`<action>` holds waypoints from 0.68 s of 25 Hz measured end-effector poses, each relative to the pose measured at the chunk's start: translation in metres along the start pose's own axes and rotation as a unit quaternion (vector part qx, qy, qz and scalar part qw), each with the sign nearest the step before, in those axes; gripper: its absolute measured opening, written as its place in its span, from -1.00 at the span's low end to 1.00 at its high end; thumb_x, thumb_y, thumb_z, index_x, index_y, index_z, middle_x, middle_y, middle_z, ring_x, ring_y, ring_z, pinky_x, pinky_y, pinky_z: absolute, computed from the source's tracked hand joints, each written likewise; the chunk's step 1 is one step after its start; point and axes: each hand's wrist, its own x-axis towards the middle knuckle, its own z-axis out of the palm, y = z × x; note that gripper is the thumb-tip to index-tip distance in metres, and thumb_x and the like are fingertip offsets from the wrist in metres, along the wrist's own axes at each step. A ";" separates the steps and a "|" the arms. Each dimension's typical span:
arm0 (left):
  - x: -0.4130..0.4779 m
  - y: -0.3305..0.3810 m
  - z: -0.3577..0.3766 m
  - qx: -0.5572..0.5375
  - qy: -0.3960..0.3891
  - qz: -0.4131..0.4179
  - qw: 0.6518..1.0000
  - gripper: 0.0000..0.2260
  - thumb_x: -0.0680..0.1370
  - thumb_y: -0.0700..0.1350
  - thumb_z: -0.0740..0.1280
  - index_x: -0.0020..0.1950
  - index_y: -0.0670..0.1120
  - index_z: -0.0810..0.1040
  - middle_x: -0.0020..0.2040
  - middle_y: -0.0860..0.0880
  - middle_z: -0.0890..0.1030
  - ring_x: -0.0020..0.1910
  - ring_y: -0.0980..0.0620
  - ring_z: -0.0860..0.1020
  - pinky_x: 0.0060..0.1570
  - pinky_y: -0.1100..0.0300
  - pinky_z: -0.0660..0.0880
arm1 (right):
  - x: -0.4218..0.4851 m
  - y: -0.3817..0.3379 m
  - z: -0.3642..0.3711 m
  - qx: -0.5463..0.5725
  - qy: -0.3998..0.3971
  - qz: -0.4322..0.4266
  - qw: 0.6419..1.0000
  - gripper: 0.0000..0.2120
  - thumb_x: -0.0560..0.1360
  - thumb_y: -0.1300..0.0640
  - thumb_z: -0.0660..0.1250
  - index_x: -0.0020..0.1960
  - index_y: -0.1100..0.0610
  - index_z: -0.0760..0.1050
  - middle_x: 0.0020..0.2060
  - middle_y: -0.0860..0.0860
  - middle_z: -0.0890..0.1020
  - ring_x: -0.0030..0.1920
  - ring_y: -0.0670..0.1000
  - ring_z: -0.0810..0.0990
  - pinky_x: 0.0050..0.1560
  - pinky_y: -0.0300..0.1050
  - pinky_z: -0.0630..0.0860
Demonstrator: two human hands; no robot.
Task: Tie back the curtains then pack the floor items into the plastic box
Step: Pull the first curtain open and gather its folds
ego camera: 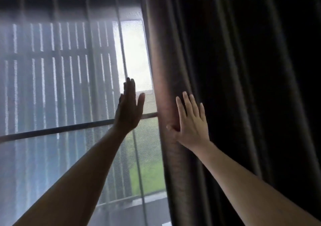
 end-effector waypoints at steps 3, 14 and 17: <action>0.007 0.034 0.050 -0.079 -0.030 0.020 0.996 -0.39 0.57 0.18 -0.11 0.54 -0.08 -0.11 0.57 -0.08 -0.08 0.52 0.07 -0.12 0.45 0.08 -0.05 | -0.019 0.035 0.014 -0.029 0.002 0.071 0.997 0.02 0.32 -0.26 0.39 0.53 0.10 -0.08 0.52 0.18 0.08 0.51 0.15 0.01 0.43 0.15 -0.06; 0.083 0.176 0.203 -0.175 -0.065 0.095 0.978 -0.35 0.58 0.23 -0.05 0.54 -0.06 -0.17 0.56 -0.12 -0.18 0.54 -0.09 -0.19 0.44 -0.16 -0.15 | -0.003 0.188 0.007 -0.151 0.061 0.213 0.963 0.16 0.28 -0.29 0.41 0.52 0.11 -0.28 0.54 0.14 -0.16 0.53 0.12 -0.23 0.39 0.15 -0.36; 0.104 0.204 0.230 -0.238 -0.076 0.113 0.962 -0.35 0.57 0.25 -0.05 0.54 -0.02 -0.20 0.56 -0.09 -0.23 0.53 -0.07 -0.24 0.43 -0.19 -0.18 | -0.008 0.215 0.006 -0.182 0.051 0.234 0.954 0.18 0.28 -0.30 0.41 0.51 0.12 -0.33 0.53 0.13 -0.20 0.52 0.11 -0.27 0.40 0.14 -0.37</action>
